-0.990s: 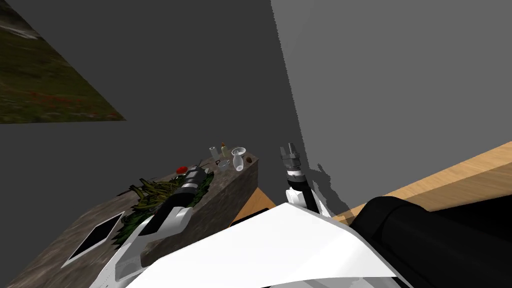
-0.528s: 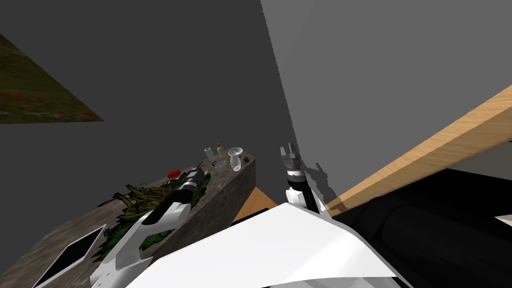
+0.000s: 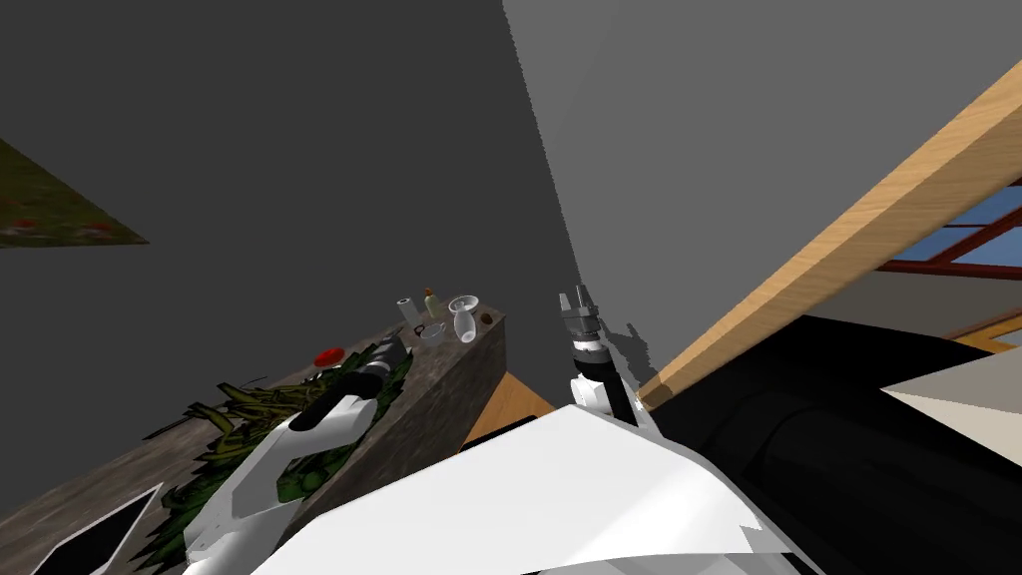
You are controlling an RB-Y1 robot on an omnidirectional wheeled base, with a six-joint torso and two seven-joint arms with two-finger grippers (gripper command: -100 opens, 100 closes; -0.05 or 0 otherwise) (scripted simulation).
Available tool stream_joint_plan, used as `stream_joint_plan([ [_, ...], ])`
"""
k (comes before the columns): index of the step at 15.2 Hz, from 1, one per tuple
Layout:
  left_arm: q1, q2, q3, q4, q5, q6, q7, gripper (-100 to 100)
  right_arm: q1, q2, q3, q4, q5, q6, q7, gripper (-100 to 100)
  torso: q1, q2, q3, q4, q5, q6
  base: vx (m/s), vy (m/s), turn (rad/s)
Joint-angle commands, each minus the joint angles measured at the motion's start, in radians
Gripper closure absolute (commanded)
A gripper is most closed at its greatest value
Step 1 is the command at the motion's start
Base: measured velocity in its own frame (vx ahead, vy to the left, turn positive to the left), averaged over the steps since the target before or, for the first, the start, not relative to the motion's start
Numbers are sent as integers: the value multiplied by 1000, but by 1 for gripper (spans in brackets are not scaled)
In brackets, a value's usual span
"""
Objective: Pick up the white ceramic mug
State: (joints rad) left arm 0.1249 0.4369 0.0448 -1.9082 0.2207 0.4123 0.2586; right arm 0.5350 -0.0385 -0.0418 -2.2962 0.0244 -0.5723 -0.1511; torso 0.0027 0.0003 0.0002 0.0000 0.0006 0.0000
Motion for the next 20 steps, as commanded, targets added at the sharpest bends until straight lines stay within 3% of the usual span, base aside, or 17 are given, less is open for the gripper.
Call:
stream_joint_plan([
  [1, -5, 5, 3, 1, 4, 31, 2, -100, 0, 0, 0, 0, 0, 0, 0, 0, 0, 0, 0, 0, 0, 0, -15, 17, 10],
  [2, -34, 26, 12, 30, 27, 65, 11, -100, 0, 0, 0, 0, 0, 0, 0, 0, 0, 0, 0, 0, 0, 0, -18, 15, -168],
  [5, -34, 26, 12, 30, 27, 107, 11, -100, 0, 0, 0, 0, 0, 0, 0, 0, 0, 0, 0, 0, 0, 0, -18, 19, -120],
  [6, -62, 46, 22, 60, 51, 140, 20, -100, 0, 0, 0, 0, 0, 0, 0, 0, -1, 0, 0, 0, 0, 0, -13, 18, -175],
  [9, -62, 46, 22, 60, 51, 182, 20, -100, 0, 0, 0, 0, 0, 0, 0, 0, 0, 0, 0, 0, 0, 0, -17, 21, -120],
  [10, -91, 67, 32, 90, 74, 218, 28, -100, 0, 0, 0, 0, 0, 0, 0, 0, -1, 0, 0, 0, 0, 0, -15, 14, -184],
  [13, -91, 67, 32, 90, 74, 259, 28, -100, 0, 0, 0, 0, 0, 0, 0, 0, 0, 0, 0, 0, 0, 0, -18, 19, -113],
  [14, -119, 86, 42, 119, 98, 296, 37, -100, 0, 0, 0, 0, 0, 0, 0, 0, -1, 0, 0, 0, 0, 0, -14, 12, -211],
  [17, -119, 86, 42, 119, 98, 335, 37, -100, 0, 0, 0, 0, 0, 0, 0, 0, 0, -1, 0, 0, 0, 0, -15, 22, -108],
  [18, -146, 105, 52, 149, 121, 373, 46, -100, 0, 0, 0, 0, 0, 0, 0, 0, 0, -1, 0, 0, 0, 0, -15, 14, -187],
  [20, -146, 105, 52, 149, 121, 412, 46, -100, 0, 0, 0, 0, 0, 0, 0, 0, 0, -1, 0, 0, 0, 1, -16, 24, -163],
])
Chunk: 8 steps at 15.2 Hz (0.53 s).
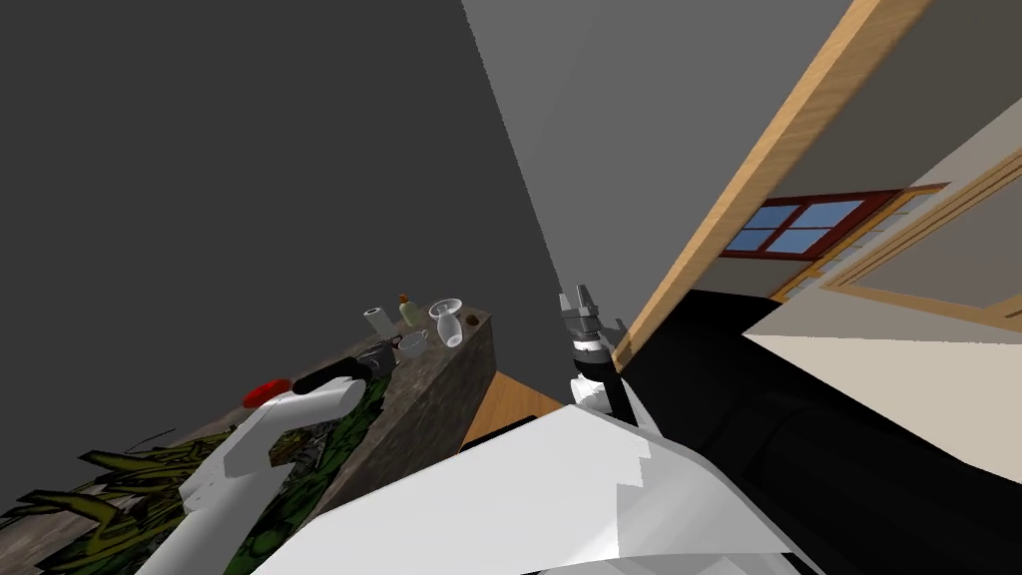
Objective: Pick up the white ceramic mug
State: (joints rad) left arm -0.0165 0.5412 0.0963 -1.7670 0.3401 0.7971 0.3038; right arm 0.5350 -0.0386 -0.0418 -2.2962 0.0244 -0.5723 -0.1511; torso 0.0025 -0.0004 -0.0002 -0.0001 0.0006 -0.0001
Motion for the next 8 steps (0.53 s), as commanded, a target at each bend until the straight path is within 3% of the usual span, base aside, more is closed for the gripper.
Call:
stream_joint_plan([
  [1, -33, 19, 10, 38, 25, 50, 10, -100, 0, 0, 0, 0, 0, 0, 0, 0, 0, 0, 0, 0, 0, 0, -15, 24, -182],
  [8, -59, 37, 20, 68, 48, 178, 19, -100, 0, 0, 0, 0, 0, 0, 0, 0, 0, 0, 0, 0, 0, 0, -12, 19, -122],
])
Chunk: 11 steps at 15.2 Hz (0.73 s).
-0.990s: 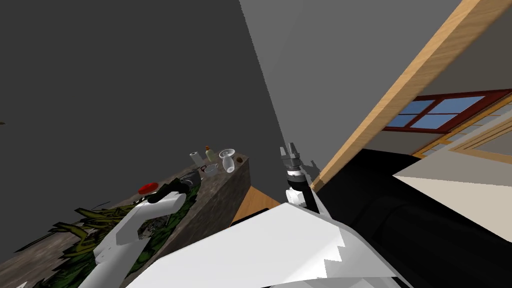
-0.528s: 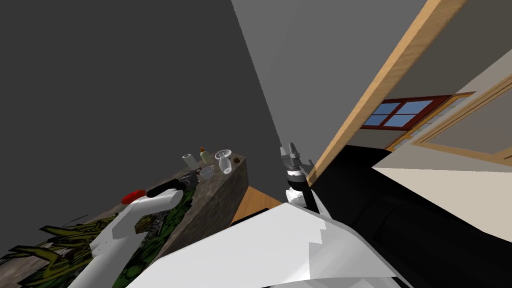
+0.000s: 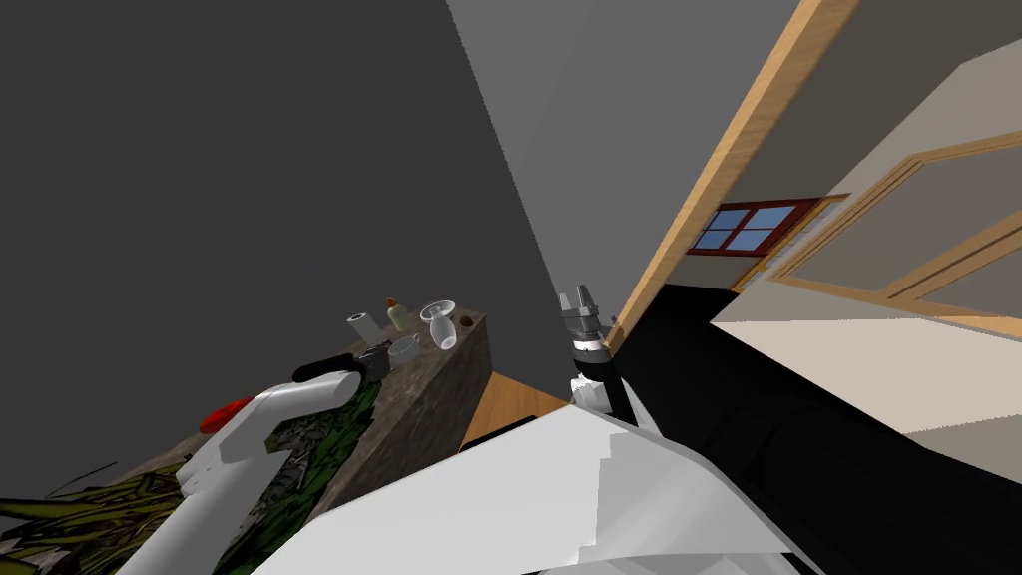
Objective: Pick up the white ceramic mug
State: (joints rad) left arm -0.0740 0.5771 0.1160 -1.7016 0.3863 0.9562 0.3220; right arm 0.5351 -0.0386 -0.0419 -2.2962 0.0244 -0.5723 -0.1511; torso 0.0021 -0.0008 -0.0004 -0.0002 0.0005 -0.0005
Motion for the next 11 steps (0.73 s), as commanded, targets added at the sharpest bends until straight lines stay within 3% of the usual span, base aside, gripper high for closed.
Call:
stream_joint_plan([
  [1, -28, 18, 11, 31, 24, 50, 9, -100, 0, 0, 0, 0, 0, 0, 0, 0, 0, 0, 0, 0, 0, 0, -9, 17, -149],
  [4, -28, 18, 11, 31, 24, 92, 9, -100, 0, 0, 0, 0, 0, 0, 0, 0, 0, 0, 0, 0, 0, 0, -10, 21, -115],
  [5, -53, 35, 20, 60, 46, 127, 18, -100, 0, 0, 0, 0, 0, 0, 0, 0, 0, 0, 0, 0, 0, 0, -7, 15, -162],
  [8, -53, 35, 20, 60, 46, 165, 18, -100, 0, 0, 0, 0, 0, 0, 0, 0, 0, 0, 0, 0, 0, 0, -7, 19, -108],
  [9, -78, 51, 30, 89, 67, 199, 27, -100, 0, 0, 0, 0, 0, 0, 0, 0, 0, 0, 0, 0, 0, 0, -7, 17, -168],
  [11, -78, 51, 30, 89, 67, 236, 27, -100, 0, 0, 0, 0, 0, 0, 0, 0, 0, 0, 0, 0, 0, 1, -7, 26, -158],
])
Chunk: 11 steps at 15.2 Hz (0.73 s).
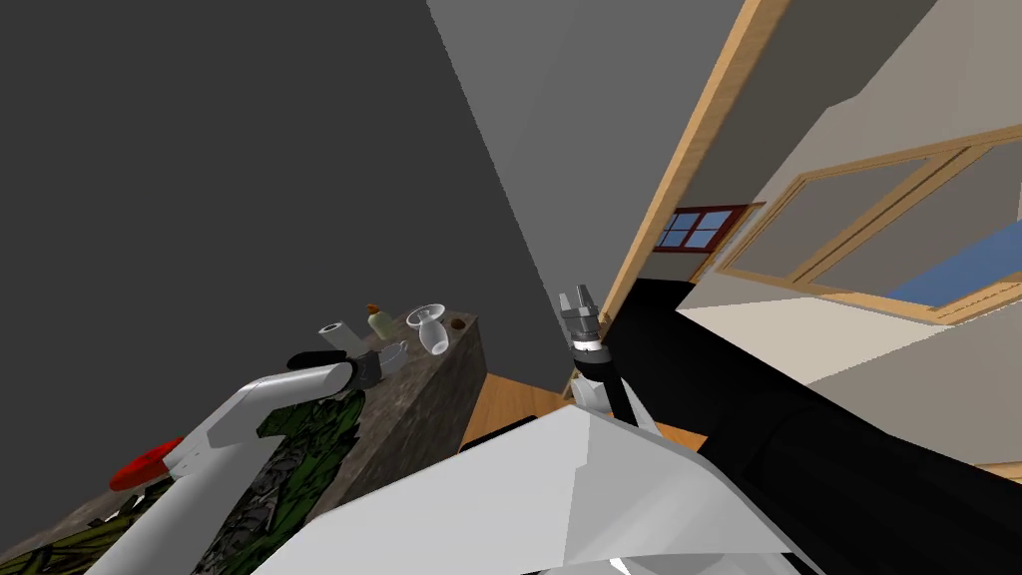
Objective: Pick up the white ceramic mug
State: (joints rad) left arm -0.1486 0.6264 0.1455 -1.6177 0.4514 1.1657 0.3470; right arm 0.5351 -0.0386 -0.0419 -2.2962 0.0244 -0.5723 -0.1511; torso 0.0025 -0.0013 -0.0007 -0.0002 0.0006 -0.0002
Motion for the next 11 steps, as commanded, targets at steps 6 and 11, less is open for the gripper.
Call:
stream_joint_plan([
  [6, -49, 31, 20, 60, 42, 149, 18, -100, 0, 0, 0, 0, 0, 0, 0, 0, 0, 0, 0, 0, 0, 1, -6, 24, -140],
  [11, -89, 58, 38, 113, 79, 254, 33, -100, 0, 0, 0, 0, 0, 0, 0, 0, 1, 0, 0, 0, 0, 0, -3, 31, -120],
])
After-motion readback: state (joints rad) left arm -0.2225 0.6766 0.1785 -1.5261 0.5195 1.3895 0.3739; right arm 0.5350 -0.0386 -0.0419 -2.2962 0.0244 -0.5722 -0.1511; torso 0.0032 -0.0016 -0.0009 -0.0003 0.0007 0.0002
